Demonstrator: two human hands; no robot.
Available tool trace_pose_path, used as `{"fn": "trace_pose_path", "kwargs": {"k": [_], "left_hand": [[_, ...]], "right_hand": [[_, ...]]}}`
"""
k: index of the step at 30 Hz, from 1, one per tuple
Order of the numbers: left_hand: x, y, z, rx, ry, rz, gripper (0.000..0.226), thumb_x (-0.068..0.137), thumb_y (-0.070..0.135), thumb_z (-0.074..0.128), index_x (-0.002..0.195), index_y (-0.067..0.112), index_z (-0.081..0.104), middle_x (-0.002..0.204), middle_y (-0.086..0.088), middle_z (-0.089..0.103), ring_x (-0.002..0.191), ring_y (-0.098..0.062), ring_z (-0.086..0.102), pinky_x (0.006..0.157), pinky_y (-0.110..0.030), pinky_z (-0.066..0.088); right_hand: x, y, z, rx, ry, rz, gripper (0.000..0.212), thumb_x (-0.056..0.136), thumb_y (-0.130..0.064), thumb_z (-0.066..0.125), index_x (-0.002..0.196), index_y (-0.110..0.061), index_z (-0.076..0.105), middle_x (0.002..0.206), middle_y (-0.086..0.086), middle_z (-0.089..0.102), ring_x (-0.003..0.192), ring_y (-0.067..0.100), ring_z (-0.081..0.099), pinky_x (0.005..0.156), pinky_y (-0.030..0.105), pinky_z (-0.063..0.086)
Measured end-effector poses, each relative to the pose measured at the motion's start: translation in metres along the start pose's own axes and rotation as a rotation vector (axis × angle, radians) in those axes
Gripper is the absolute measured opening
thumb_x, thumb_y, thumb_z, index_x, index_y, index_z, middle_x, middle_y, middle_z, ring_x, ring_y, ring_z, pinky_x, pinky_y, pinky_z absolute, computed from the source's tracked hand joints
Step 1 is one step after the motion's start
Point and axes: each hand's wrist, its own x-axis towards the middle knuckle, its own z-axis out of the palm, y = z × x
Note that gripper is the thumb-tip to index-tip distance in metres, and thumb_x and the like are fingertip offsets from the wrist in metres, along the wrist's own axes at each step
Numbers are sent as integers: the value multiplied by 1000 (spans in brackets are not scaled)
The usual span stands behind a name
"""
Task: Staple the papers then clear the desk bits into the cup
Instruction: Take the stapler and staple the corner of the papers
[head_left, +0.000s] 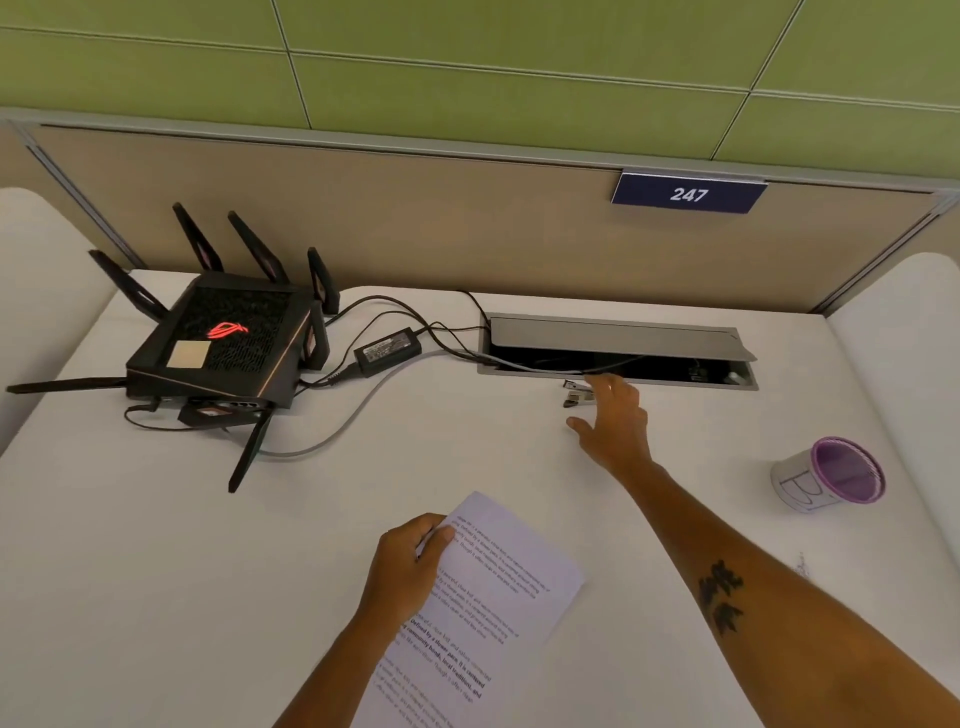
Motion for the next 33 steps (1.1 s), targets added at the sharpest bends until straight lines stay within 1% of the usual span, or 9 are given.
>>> {"fn": "trace_pose_path", "kwargs": {"k": [3, 7, 13, 18, 20, 23, 24, 28, 33], "left_hand": [[15, -2, 1, 12, -16, 1, 18, 106, 26, 57, 100, 24, 74, 90, 7, 78, 79, -7, 74, 66, -23, 63], [27, -5, 4, 8, -31, 4, 18, 106, 29, 57, 109, 25, 74, 100, 12, 78, 87, 0, 74, 71, -17, 61], [31, -11, 9, 14, -35, -23, 20, 106, 32, 56, 113, 25, 74, 102, 13, 77, 86, 3, 73, 67, -15, 59], [25, -13, 7, -2, -54, 9, 16, 105, 27, 59, 113, 28, 73, 103, 22, 74, 93, 10, 70, 74, -8, 56], [22, -14, 5, 4, -54, 17, 18, 105, 26, 59, 116, 27, 73, 103, 23, 73, 94, 13, 69, 76, -6, 55], [16, -17, -1, 27, -59, 42, 18, 105, 26, 59, 115, 26, 74, 103, 20, 74, 94, 10, 70, 77, -9, 56], [15, -18, -3, 40, -62, 50, 16, 105, 26, 59, 112, 27, 74, 101, 20, 75, 92, 8, 71, 76, -10, 57], [3, -19, -9, 110, -83, 62, 18, 105, 30, 58, 107, 23, 75, 96, 16, 77, 86, 3, 72, 71, -16, 59], [-18, -15, -15, 138, -114, 82, 21, 106, 33, 56, 106, 23, 75, 95, 14, 77, 83, -2, 74, 71, -17, 59]], "right_hand": [[23, -1, 7, -23, -32, -1, 70, 91, -36, 76, 152, -22, 44, 160, 7, 41, 149, 31, 32, 117, 52, 34], [40, 6, 17, -34, -74, 3, 65, 94, -36, 73, 152, -23, 46, 157, 6, 43, 147, 31, 33, 115, 54, 35], [40, 15, 31, 9, -37, -36, 44, 95, -30, 72, 136, -21, 61, 142, 5, 57, 135, 30, 47, 109, 50, 38], [10, 12, 31, 156, -80, -20, 40, 97, -30, 70, 135, -21, 61, 136, 3, 65, 128, 27, 54, 111, 48, 41], [-9, 9, 28, 231, -152, -35, 39, 97, -31, 70, 134, -21, 60, 133, 1, 65, 124, 23, 57, 107, 40, 42], [-40, -1, 17, 420, -298, -48, 33, 98, -27, 70, 130, -24, 61, 124, -6, 65, 116, 16, 62, 93, 18, 43], [-49, -5, 12, 458, -335, -51, 31, 98, -27, 70, 128, -26, 62, 123, -8, 66, 114, 15, 62, 90, 16, 43], [-81, -21, -4, 508, -446, -96, 28, 96, -30, 73, 123, -34, 66, 121, -11, 69, 112, 8, 64, 90, 22, 47], [-114, -45, -16, 395, -552, -229, 33, 92, -30, 78, 123, -32, 68, 121, -16, 68, 110, -3, 62, 88, 8, 45]]}}
